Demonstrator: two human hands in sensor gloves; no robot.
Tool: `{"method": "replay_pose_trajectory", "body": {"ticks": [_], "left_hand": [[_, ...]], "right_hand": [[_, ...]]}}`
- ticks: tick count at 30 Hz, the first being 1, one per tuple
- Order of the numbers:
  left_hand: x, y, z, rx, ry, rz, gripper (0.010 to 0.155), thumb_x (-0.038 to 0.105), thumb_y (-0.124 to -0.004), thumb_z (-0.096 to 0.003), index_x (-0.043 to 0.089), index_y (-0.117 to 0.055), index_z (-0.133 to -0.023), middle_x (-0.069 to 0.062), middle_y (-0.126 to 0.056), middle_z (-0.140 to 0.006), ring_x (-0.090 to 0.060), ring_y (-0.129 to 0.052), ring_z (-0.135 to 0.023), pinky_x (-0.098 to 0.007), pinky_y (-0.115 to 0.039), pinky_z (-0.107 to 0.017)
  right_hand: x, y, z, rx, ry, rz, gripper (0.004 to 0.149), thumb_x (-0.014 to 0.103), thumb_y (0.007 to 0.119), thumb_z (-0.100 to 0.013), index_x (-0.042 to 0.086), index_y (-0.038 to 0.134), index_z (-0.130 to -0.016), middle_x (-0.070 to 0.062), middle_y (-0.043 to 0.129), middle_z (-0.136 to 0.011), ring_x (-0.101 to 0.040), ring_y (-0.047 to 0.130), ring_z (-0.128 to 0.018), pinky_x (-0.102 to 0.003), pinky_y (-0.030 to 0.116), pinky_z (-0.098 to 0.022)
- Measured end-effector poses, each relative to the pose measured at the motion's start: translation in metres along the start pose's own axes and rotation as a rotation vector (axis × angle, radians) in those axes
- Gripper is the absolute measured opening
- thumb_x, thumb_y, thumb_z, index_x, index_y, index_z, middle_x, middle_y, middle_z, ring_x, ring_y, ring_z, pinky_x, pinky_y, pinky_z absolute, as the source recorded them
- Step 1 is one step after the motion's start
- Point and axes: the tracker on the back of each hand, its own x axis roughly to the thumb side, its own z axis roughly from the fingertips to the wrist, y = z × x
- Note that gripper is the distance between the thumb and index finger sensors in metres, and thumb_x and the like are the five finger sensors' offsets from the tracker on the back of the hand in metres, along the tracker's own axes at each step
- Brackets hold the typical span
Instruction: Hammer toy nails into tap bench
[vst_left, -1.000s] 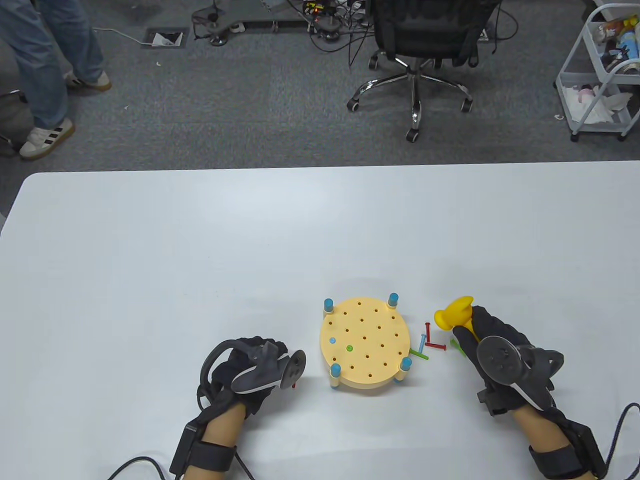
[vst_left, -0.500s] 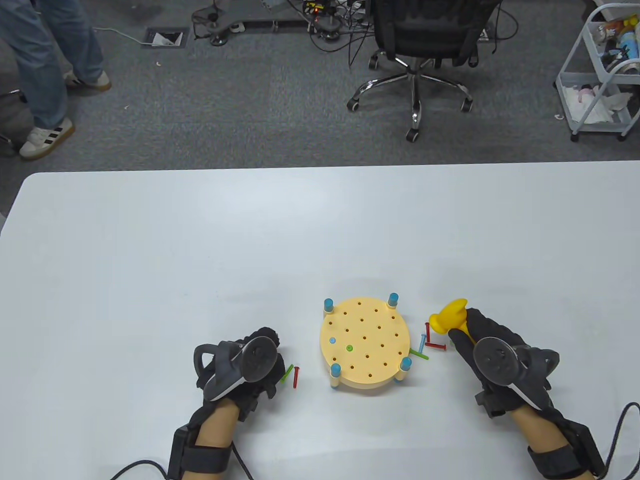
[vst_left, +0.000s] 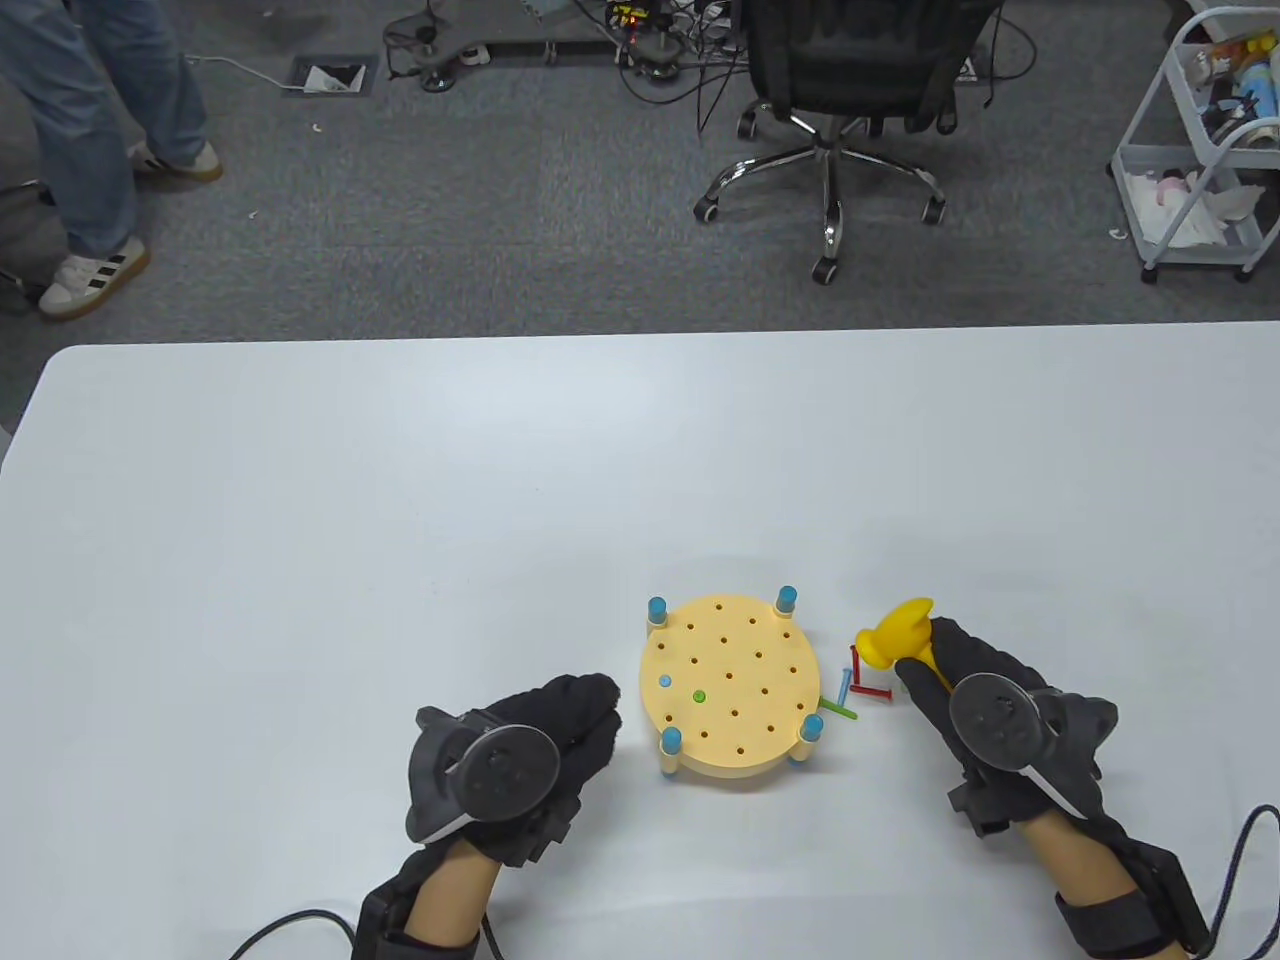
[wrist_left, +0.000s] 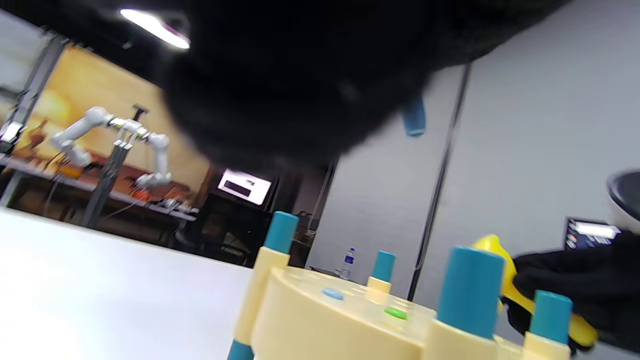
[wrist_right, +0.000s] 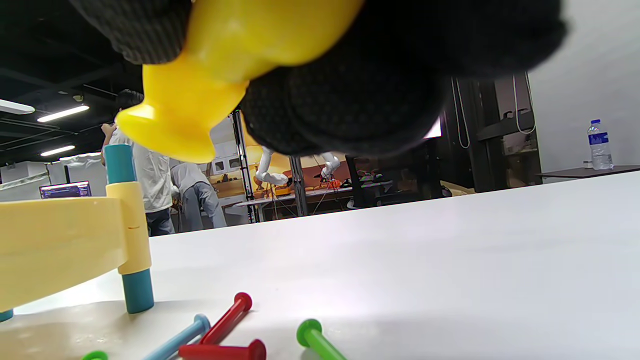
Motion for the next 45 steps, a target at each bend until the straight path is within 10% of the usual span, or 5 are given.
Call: {"method": "replay_pose_trajectory", "body": {"ticks": [10,18,45], "left_hand": [[0.067,0.003,-0.025,-0.061,-0.11,-0.33,0.038,0.047,-0.061,-0.0399,0.031,-0.09,-0.059,-0.006,-0.101,-0.031,-0.011,-0.094,0.0,-0.027,-0.079,0.002],[0.103,-0.036,-0.057,-0.218,-0.153,-0.608,0.037,0.047,-0.062,-0.0403,0.031,-0.09,-0.059,-0.007,-0.102,-0.032,-0.013,-0.095,-0.002,-0.028,-0.079,0.0],[0.094,-0.074,-0.056,-0.303,-0.232,-0.751,0.038,0.048,-0.06,-0.039,0.034,-0.089,-0.058,-0.007,-0.102,-0.037,-0.017,-0.097,-0.009,-0.032,-0.081,-0.007]], "right_hand": [[0.001,0.002,0.0,0.014,-0.014,-0.01,0.067,0.057,0.061,-0.042,0.013,0.077,-0.09,-0.001,0.097,-0.058,-0.018,0.1,-0.031,-0.03,0.086,-0.026],[0.003,0.002,0.001,0.021,-0.031,-0.018,0.067,0.057,0.061,-0.042,0.013,0.077,-0.09,-0.001,0.097,-0.058,-0.019,0.1,-0.031,-0.03,0.086,-0.026],[0.005,0.004,0.002,0.035,-0.045,-0.016,0.067,0.057,0.061,-0.042,0.013,0.077,-0.09,-0.001,0.097,-0.058,-0.019,0.1,-0.031,-0.03,0.086,-0.026]]}}
